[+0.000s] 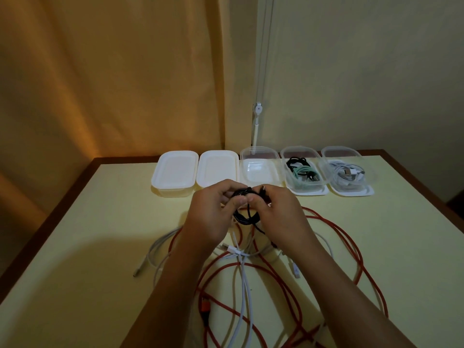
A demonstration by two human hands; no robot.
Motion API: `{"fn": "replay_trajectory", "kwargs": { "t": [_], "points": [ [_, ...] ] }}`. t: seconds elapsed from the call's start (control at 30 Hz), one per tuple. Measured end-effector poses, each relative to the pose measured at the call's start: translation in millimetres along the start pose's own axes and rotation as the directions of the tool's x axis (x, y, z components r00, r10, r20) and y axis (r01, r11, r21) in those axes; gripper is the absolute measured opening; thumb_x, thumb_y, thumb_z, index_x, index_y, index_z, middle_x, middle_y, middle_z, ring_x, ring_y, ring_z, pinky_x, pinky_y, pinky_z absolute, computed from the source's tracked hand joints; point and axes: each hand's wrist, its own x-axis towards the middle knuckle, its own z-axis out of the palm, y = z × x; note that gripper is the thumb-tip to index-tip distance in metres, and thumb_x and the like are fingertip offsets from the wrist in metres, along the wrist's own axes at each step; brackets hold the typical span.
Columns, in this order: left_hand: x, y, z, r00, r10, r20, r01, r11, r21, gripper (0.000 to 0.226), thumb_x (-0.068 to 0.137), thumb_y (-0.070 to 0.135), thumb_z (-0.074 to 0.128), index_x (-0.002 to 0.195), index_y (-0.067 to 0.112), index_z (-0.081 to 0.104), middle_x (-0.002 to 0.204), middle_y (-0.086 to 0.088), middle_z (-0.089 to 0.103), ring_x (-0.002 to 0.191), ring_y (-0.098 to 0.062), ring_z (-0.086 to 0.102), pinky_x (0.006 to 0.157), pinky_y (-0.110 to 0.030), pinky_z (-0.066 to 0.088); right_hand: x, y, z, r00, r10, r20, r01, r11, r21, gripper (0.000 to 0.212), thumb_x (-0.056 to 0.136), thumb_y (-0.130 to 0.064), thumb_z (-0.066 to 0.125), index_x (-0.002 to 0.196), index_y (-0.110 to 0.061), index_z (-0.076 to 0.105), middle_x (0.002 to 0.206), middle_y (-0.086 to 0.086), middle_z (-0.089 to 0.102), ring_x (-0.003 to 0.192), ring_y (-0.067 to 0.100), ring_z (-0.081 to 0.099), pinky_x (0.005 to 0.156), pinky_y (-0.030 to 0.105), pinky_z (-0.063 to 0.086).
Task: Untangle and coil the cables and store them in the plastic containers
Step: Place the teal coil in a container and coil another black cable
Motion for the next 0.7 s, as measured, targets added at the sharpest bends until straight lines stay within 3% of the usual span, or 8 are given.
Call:
{"fn": "replay_trajectory", "kwargs": {
  "t": [0.13, 0.23, 0.3, 0.4, 0.5, 0.57, 0.63, 0.7],
  "points": [
    [-0.3, -1.9, 6.5, 0.995, 0.047, -0.086, -0.051, 0.998, -0.041, 0.015, 0.093, 0.005, 0.063, 0.101, 0.014, 0.072, 0.081, -0.001, 0.072, 0.069, -0.009, 0.07, 0.058, -0.018, 0.054, 1.2, 4.9, 2.2, 0.993, 0.119, -0.002, -0.114, 0.955, 0.275, 0.015, 0.096, -0.025, 0.065, 0.104, -0.019, 0.076, 0.09, 0.003, 0.076, 0.089, 0.02, 0.073, 0.087, 0.051, 0.058],
    [-1.8, -0.4, 10.1, 0.987, 0.071, -0.143, -0.074, 0.997, -0.018, 0.019, 0.094, 0.004, 0.061, 0.101, 0.018, 0.072, 0.082, 0.003, 0.073, 0.071, -0.007, 0.069, 0.061, -0.012, 0.051, 2.7, 7.5, 4.1, 0.98, 0.196, 0.015, -0.186, 0.897, 0.4, 0.026, 0.094, -0.026, 0.068, 0.118, -0.019, 0.072, 0.1, 0.01, 0.075, 0.094, 0.024, 0.073, 0.092, 0.051, 0.058],
    [-1.2, -1.5, 9.9, 0.986, 0.064, -0.153, -0.068, 0.997, -0.021, 0.019, 0.094, 0.005, 0.06, 0.101, 0.019, 0.071, 0.08, 0.003, 0.072, 0.069, -0.009, 0.068, 0.059, -0.014, 0.052, 2.5, 7.7, 2.8, 0.974, 0.209, 0.091, -0.226, 0.851, 0.473, 0.018, 0.098, -0.022, 0.062, 0.112, -0.018, 0.075, 0.098, 0.007, 0.077, 0.096, 0.024, 0.073, 0.094, 0.049, 0.057],
    [-0.7, -2.0, 8.9, 0.976, 0.081, -0.203, -0.08, 0.997, 0.011, 0.021, 0.094, 0.006, 0.061, 0.098, 0.024, 0.07, 0.081, 0.011, 0.07, 0.07, -0.008, 0.069, 0.058, -0.015, 0.052, 1.9, 1.6, -0.8, 0.957, 0.226, 0.179, -0.288, 0.776, 0.561, 0.025, 0.104, -0.021, 0.053, 0.1, -0.011, 0.075, 0.088, 0.002, 0.077, 0.1, 0.03, 0.072, 0.098, 0.044, 0.055],
    [-1.9, -0.5, 8.1, 0.96, 0.095, -0.262, -0.092, 0.995, 0.023, 0.024, 0.094, 0.006, 0.06, 0.095, 0.028, 0.07, 0.077, 0.021, 0.067, 0.071, -0.006, 0.069, 0.057, -0.017, 0.054, 3.7, 1.3, -1.2, 0.958, 0.206, 0.198, -0.284, 0.752, 0.594, 0.032, 0.105, -0.022, 0.05, 0.096, 0.0, 0.071, 0.081, 0.004, 0.07, 0.09, 0.028, 0.07, 0.106, 0.051, 0.049],
    [-2.0, -3.0, 9.1, 0.959, 0.091, -0.269, -0.087, 0.996, 0.029, 0.022, 0.094, 0.007, 0.061, 0.097, 0.026, 0.071, 0.078, 0.019, 0.068, 0.074, -0.008, 0.07, 0.06, -0.023, 0.057, 4.8, 2.9, 0.0, 0.962, 0.188, 0.199, -0.27, 0.772, 0.576, 0.033, 0.104, -0.024, 0.051, 0.103, 0.002, 0.07, 0.086, 0.013, 0.07, 0.095, 0.033, 0.07, 0.107, 0.053, 0.047],
    [-1.9, -6.6, 10.4, 0.967, 0.059, -0.249, -0.055, 0.998, 0.023, 0.017, 0.095, 0.01, 0.061, 0.1, 0.022, 0.071, 0.081, 0.011, 0.071, 0.075, -0.009, 0.071, 0.063, -0.028, 0.06, 4.8, 3.2, -0.3, 0.963, 0.214, 0.167, -0.271, 0.776, 0.569, 0.026, 0.103, -0.025, 0.054, 0.115, -0.008, 0.071, 0.103, 0.017, 0.072, 0.103, 0.03, 0.071, 0.106, 0.05, 0.049],
    [-2.3, -9.0, 11.3, 0.976, -0.001, -0.218, 0.001, 1.0, 0.001, 0.014, 0.096, 0.013, 0.061, 0.102, 0.021, 0.069, 0.084, 0.006, 0.072, 0.077, -0.009, 0.071, 0.062, -0.026, 0.06, 3.9, 2.9, -0.5, 0.955, 0.263, 0.135, -0.293, 0.781, 0.552, 0.031, 0.103, -0.026, 0.056, 0.132, -0.021, 0.063, 0.116, 0.009, 0.07, 0.104, 0.021, 0.071, 0.104, 0.045, 0.052]
  ]
}}
